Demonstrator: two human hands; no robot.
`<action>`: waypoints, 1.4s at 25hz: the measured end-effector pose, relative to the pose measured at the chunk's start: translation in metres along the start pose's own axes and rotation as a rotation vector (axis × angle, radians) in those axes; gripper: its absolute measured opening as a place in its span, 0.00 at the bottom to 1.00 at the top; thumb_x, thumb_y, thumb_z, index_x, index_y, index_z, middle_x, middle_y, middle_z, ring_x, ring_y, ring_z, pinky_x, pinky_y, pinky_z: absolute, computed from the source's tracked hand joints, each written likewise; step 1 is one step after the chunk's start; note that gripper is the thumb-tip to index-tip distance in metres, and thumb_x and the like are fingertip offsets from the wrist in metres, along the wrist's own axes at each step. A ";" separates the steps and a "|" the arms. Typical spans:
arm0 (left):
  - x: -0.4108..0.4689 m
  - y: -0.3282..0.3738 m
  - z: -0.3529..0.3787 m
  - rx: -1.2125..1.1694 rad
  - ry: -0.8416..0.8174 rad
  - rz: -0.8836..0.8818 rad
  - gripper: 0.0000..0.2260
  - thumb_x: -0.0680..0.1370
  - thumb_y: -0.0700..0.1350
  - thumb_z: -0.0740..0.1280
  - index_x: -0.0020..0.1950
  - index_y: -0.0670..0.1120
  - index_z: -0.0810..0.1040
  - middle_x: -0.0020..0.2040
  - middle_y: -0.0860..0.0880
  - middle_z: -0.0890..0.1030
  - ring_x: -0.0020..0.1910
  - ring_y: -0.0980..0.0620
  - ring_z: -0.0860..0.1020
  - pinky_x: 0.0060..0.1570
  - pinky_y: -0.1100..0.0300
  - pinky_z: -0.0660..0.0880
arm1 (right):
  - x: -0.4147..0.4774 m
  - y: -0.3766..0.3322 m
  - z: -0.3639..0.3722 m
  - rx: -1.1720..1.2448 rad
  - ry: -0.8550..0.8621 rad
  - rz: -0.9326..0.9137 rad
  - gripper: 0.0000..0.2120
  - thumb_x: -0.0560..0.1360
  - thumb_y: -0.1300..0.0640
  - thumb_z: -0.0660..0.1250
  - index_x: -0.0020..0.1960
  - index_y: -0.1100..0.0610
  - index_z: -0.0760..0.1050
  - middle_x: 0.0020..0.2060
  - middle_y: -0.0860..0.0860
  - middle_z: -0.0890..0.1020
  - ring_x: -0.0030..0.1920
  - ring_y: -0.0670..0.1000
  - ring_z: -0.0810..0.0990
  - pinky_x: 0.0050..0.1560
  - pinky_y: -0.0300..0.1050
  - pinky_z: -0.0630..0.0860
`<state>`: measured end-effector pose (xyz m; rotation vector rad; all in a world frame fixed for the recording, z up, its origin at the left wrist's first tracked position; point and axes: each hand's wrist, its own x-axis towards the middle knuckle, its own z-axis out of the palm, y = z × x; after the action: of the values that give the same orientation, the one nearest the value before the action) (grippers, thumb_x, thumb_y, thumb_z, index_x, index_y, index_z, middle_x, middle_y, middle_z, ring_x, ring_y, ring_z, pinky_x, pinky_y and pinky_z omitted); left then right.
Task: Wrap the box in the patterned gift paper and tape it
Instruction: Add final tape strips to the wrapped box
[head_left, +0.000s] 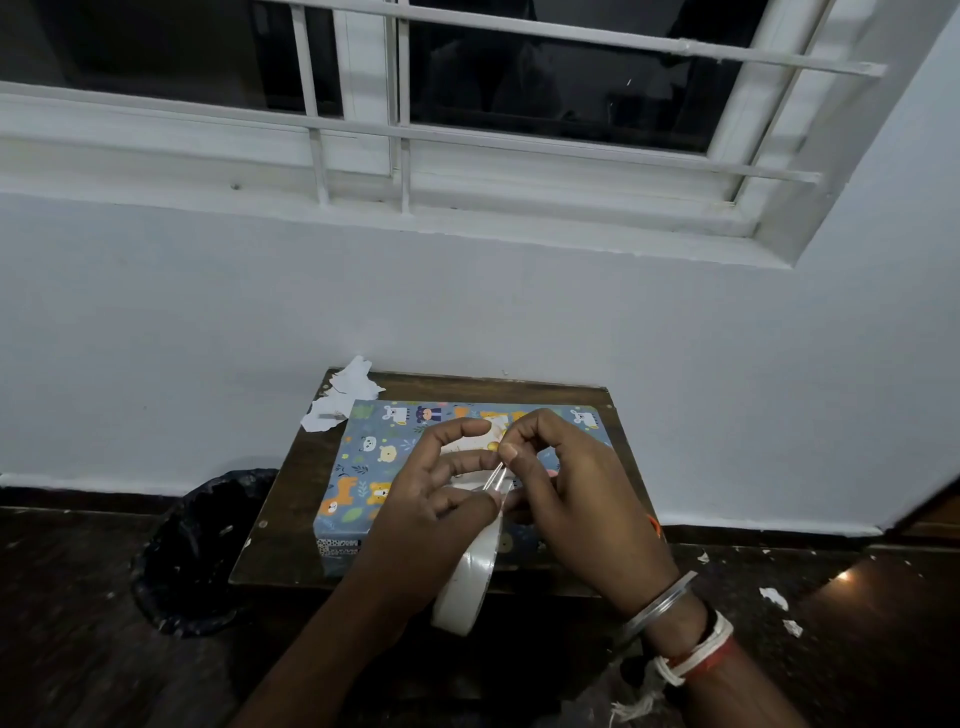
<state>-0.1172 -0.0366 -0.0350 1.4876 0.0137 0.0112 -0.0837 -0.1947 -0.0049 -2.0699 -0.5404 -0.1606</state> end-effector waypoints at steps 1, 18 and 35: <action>0.000 0.001 0.000 -0.011 0.004 -0.005 0.24 0.78 0.28 0.66 0.63 0.56 0.75 0.54 0.51 0.86 0.46 0.46 0.86 0.46 0.54 0.81 | 0.000 0.000 0.000 -0.003 -0.001 -0.010 0.04 0.84 0.58 0.64 0.50 0.55 0.76 0.42 0.45 0.80 0.33 0.44 0.83 0.40 0.51 0.82; -0.005 0.007 -0.001 -0.261 0.000 -0.166 0.29 0.72 0.34 0.73 0.68 0.56 0.74 0.58 0.45 0.86 0.55 0.39 0.85 0.58 0.44 0.80 | 0.005 0.023 0.002 -0.104 0.285 0.049 0.14 0.74 0.50 0.77 0.50 0.43 0.71 0.34 0.44 0.83 0.33 0.44 0.83 0.40 0.49 0.81; -0.004 0.022 0.000 -0.252 -0.073 -0.090 0.28 0.73 0.37 0.71 0.70 0.59 0.75 0.61 0.52 0.85 0.62 0.51 0.83 0.63 0.51 0.76 | 0.000 0.116 -0.060 -0.822 -0.190 0.628 0.09 0.81 0.59 0.65 0.60 0.55 0.78 0.56 0.55 0.83 0.57 0.57 0.81 0.56 0.45 0.75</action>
<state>-0.1209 -0.0346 -0.0132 1.2339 0.0188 -0.1105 -0.0273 -0.2968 -0.0634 -2.9694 0.1347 0.2285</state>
